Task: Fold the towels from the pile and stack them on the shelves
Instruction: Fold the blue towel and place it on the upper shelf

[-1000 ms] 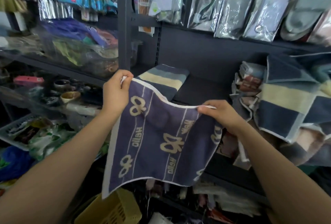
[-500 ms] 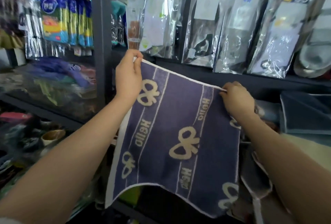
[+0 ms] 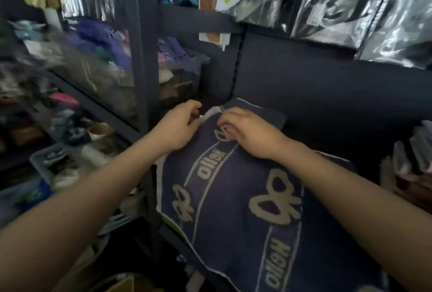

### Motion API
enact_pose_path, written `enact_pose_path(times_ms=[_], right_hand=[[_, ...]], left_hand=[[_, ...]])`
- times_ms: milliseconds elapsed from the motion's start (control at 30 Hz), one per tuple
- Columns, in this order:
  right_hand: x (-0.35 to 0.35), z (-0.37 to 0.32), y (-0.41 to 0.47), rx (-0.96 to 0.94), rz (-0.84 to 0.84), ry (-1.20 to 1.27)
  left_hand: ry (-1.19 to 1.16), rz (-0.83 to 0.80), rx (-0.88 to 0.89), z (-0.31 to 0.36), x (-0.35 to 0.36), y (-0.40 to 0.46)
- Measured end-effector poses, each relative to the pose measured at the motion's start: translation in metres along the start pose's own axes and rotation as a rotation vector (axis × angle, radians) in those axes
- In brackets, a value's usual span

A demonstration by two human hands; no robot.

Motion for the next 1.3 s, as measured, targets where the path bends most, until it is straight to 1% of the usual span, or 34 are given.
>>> enact_pose_path(times_ms=[67,100,200,267,300,367,400,433,500,567,600,633,700,733,767,800,833,900,933,967,1033,1100,1167,1200,1233,1300], right_hand=[[0.009,-0.029,0.019,-0.117,-0.019,0.015],[0.015,-0.038,0.027,-0.147,-0.04,0.018],[0.041,-0.045,0.04,-0.194,-0.167,-0.033],[0.056,-0.043,0.045,-0.193,-0.248,-0.099],[0.059,-0.04,0.047,-0.172,-0.265,-0.084],[0.055,-0.036,0.051,-0.14,-0.256,-0.055],[0.051,-0.034,0.052,-0.132,-0.236,-0.089],[0.046,-0.031,0.052,-0.127,-0.204,-0.139],[0.034,-0.025,0.052,-0.13,-0.094,-0.208],[0.02,-0.027,0.045,-0.204,0.083,-0.231],[0.015,-0.028,0.041,-0.244,0.145,-0.238],[0.013,-0.027,0.036,-0.267,0.172,-0.226],[0.011,-0.018,0.029,-0.264,0.113,-0.153],[0.012,-0.013,0.025,-0.248,0.043,-0.081],[0.012,-0.007,0.022,-0.218,-0.024,0.009],[0.011,0.0,0.018,-0.163,-0.064,0.089],[0.007,0.006,0.015,-0.093,-0.076,0.148],[-0.007,0.006,0.009,0.009,-0.018,0.172],[-0.012,0.0,0.005,0.032,0.028,0.154],[-0.016,-0.007,0.002,0.049,0.069,0.15],[-0.02,-0.022,-0.006,0.162,0.105,0.201],[-0.015,-0.033,-0.019,0.309,0.061,0.207],[-0.005,-0.046,-0.034,0.372,-0.036,0.138],[0.0,-0.051,-0.042,0.407,-0.075,0.2],[0.003,-0.057,-0.049,0.448,-0.093,0.325],[0.005,-0.058,-0.06,0.495,-0.044,0.549]], left_hand=[[0.013,0.046,-0.013,-0.012,-0.011,-0.028],[0.035,0.055,-0.031,-0.019,-0.015,-0.042],[0.068,0.069,-0.115,-0.042,-0.019,-0.074],[0.027,0.057,-0.199,-0.061,-0.015,-0.09],[-0.054,0.015,-0.24,-0.069,-0.007,-0.098],[-0.343,-0.097,-0.281,-0.073,0.013,-0.112],[-0.475,-0.148,-0.291,-0.07,0.021,-0.118],[-0.573,-0.182,-0.283,-0.064,0.025,-0.123],[-0.718,-0.158,-0.253,-0.056,0.02,-0.127],[-0.834,-0.109,-0.189,-0.05,0.01,-0.129],[-0.858,-0.117,-0.119,-0.043,0.006,-0.13],[-0.845,-0.162,-0.035,-0.032,0.005,-0.134],[-0.825,-0.289,0.096,-0.01,0.012,-0.141],[-0.816,-0.327,0.133,-0.003,0.016,-0.143],[-0.771,-0.311,0.149,0.0,0.017,-0.14],[-0.691,-0.228,0.148,-0.003,0.014,-0.134],[-0.592,-0.11,0.132,-0.009,0.007,-0.127],[-0.424,0.092,0.078,-0.021,-0.005,-0.117],[-0.366,0.131,0.037,-0.025,-0.007,-0.113],[-0.329,0.125,-0.009,-0.027,-0.005,-0.111],[-0.311,0.032,-0.068,-0.028,0.005,-0.11],[-0.29,-0.018,-0.052,-0.022,0.01,-0.109],[-0.345,-0.01,-0.027,-0.014,0.007,-0.107],[-0.4,-0.015,-0.023,-0.01,0.007,-0.107],[-0.448,-0.03,-0.021,-0.007,0.008,-0.106],[-0.477,-0.095,0.057,0.008,0.01,-0.105]])
Point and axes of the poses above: each hand's wrist, its own y-axis towards the middle knuckle, its own x-axis out of the palm, z = x × y, the point moved 10 cm from there along y, towards the middle knuckle, and after that the axes turned 4 degrees about x, right-handed, at the moved point
